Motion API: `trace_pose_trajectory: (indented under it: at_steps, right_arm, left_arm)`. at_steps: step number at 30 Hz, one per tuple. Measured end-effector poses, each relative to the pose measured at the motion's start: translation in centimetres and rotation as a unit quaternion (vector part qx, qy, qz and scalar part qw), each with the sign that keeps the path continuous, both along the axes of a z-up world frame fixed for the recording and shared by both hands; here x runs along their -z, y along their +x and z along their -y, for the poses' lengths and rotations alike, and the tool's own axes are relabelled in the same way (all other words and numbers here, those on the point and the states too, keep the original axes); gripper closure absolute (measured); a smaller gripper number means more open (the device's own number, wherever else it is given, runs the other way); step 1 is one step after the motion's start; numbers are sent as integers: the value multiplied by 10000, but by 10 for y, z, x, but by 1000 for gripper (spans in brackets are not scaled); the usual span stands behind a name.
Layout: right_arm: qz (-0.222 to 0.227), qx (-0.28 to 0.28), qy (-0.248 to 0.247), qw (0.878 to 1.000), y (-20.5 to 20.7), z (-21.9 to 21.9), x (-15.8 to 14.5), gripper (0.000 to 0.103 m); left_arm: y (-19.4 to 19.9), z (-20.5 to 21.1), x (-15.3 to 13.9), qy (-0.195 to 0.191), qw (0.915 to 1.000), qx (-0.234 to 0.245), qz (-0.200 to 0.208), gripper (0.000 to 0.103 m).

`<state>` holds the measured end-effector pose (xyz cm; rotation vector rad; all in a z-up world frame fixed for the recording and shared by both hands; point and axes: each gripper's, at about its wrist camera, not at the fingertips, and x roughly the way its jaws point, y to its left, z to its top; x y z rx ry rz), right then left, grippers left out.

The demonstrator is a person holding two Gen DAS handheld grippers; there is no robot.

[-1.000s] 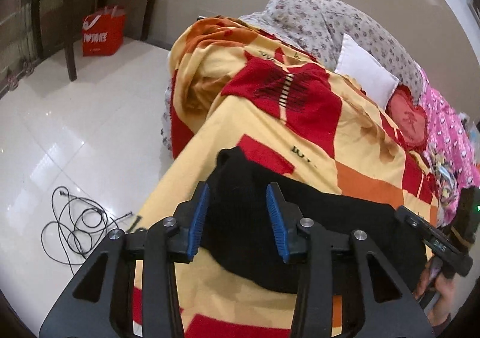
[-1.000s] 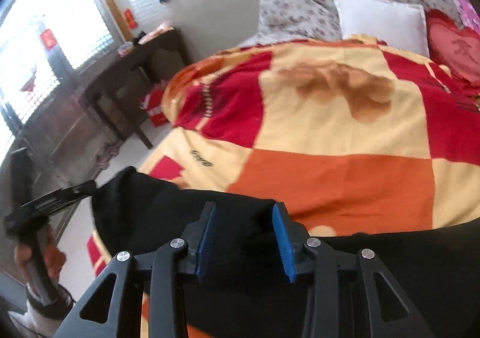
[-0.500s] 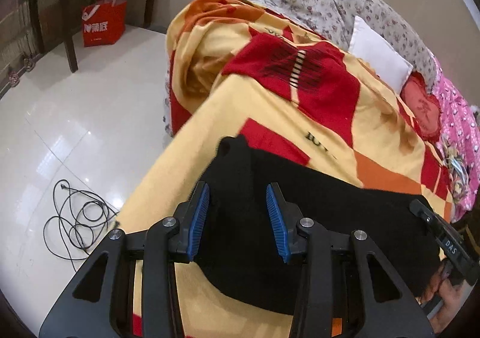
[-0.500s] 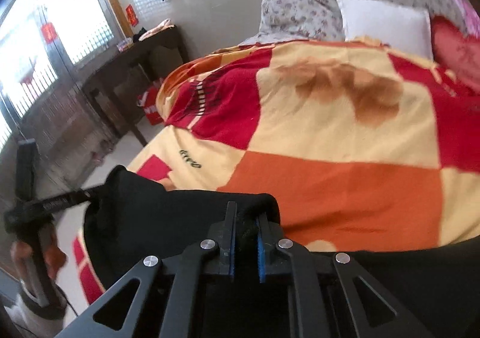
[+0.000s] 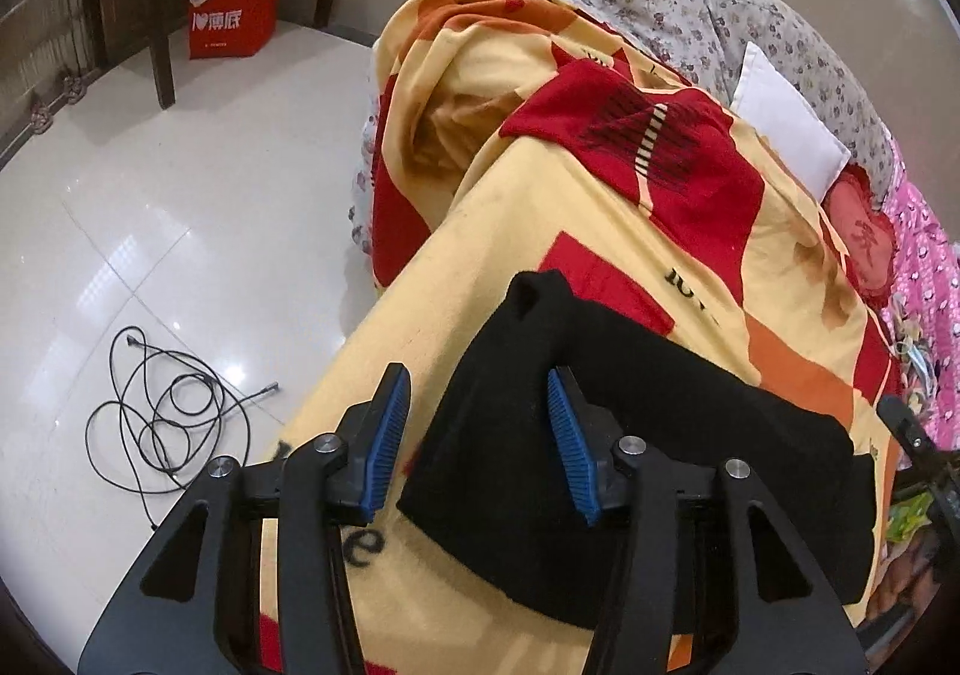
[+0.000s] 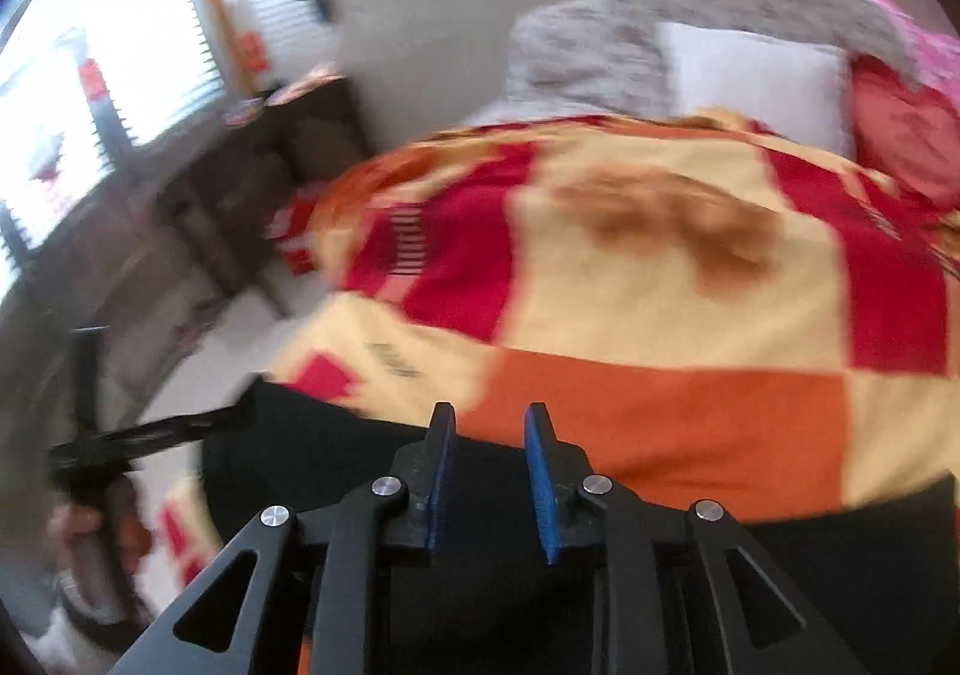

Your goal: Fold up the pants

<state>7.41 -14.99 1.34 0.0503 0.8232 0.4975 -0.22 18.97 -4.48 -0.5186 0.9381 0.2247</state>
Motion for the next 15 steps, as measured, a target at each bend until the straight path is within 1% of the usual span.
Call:
trace_pose_trajectory:
  at_steps: [1, 3, 7, 10, 15]
  right_arm:
    - [-40, -309, -28, 9995, 3, -21, 3, 80]
    - [-100, -693, -95, 9975, 11, -52, 10, 80]
    - [-257, -1461, -281, 9885, 30, -128, 33, 80]
    - [-440, -1822, -615, 9803, 43, -170, 54, 80]
    - [-619, -2051, -1040, 9712, 60, -211, 79, 79]
  left_arm:
    - [-1, 1, 0, 11, 10000, -1, -9, 55]
    - [-7, 4, 0, 54, 10000, -4, -6, 55]
    - [-16, 9, 1, 226, 9997, -16, -54, 55]
    - [-22, 11, 6, 247, 9997, -21, -68, 55]
    - [-25, 9, 8, 197, 9998, -25, -31, 55]
